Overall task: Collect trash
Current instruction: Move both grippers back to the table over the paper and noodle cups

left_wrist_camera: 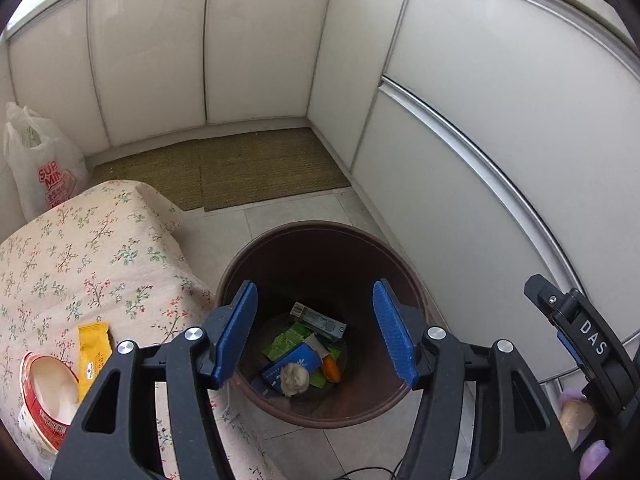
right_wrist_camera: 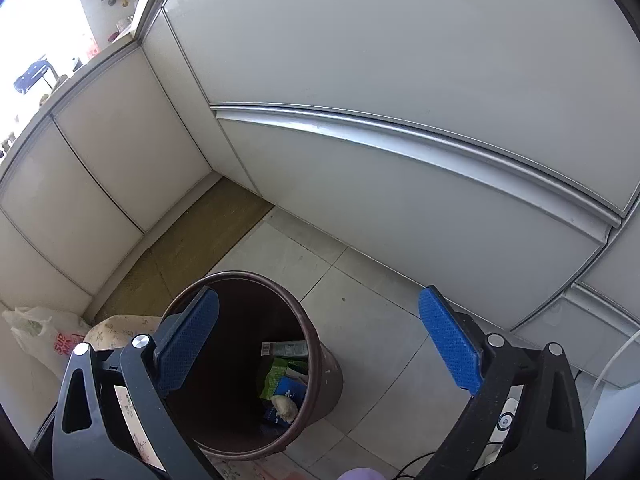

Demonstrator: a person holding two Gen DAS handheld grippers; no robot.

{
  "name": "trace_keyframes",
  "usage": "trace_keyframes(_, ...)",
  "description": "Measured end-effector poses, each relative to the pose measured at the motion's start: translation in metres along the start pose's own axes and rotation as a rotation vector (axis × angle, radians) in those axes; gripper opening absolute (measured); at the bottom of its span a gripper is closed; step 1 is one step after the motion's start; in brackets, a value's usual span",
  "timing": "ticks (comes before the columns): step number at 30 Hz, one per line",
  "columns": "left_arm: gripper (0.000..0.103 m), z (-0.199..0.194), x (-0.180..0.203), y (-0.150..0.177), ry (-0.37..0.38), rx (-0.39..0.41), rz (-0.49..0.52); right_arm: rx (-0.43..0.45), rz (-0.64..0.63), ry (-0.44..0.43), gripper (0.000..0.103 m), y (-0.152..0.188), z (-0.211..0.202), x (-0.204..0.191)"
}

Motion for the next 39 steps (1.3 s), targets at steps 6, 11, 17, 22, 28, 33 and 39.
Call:
trace_keyframes(6, 0.069, -0.002, -0.030, 0.003, -0.051, -0.011, -0.030, -0.019, -0.074, -0.033, 0.096, 0.012, -0.004, -0.027)
trace_keyframes(11, 0.079, -0.006, -0.064, 0.011, -0.107, -0.013, -0.074, -0.036, -0.171, -0.052, 0.096, 0.027, -0.006, -0.059)
trace_keyframes(17, 0.080, -0.014, -0.117, 0.020, -0.170, -0.009, -0.138, -0.046, -0.263, -0.076, 0.096, 0.044, -0.012, -0.094)
trace_keyframes(22, 0.080, -0.031, -0.161, 0.031, -0.216, 0.007, -0.178, -0.052, -0.361, -0.095, 0.096, 0.063, -0.018, -0.126)
trace_keyframes(28, 0.080, -0.054, -0.219, 0.053, -0.258, 0.023, -0.237, -0.076, -0.450, -0.139, 0.096, 0.089, -0.022, -0.162)
trace_keyframes(33, 0.081, -0.065, -0.274, 0.079, -0.292, 0.003, -0.299, -0.081, -0.567, -0.147, 0.096, 0.116, -0.026, -0.193)
trace_keyframes(39, 0.081, -0.066, -0.342, 0.125, -0.332, -0.053, -0.409, -0.113, -0.694, -0.177, 0.096, 0.156, -0.027, -0.232)
Point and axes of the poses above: each gripper's, at about its wrist camera, not at the fingertips, and z roughly the way its jaws point, x to its right, y to its underside, the point moved 10 cm from there along z, roughly the way its jaws point, and after that the axes turned 9 degrees about -y, right-handed, at the moved point
